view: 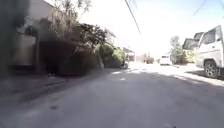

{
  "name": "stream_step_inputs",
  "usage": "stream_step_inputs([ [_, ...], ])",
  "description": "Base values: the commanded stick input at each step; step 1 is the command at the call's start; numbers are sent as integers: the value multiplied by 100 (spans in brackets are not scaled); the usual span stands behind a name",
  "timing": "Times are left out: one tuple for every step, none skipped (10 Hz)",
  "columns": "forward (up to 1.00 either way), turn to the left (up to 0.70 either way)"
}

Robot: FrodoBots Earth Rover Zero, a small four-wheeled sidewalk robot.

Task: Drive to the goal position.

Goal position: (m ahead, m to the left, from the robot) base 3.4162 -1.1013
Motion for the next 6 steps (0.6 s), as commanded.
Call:
stream_step_inputs([
  [100, -1],
  [100, -1],
  [100, -1],
  [100, -1],
  [100, -1],
  [100, -1],
])
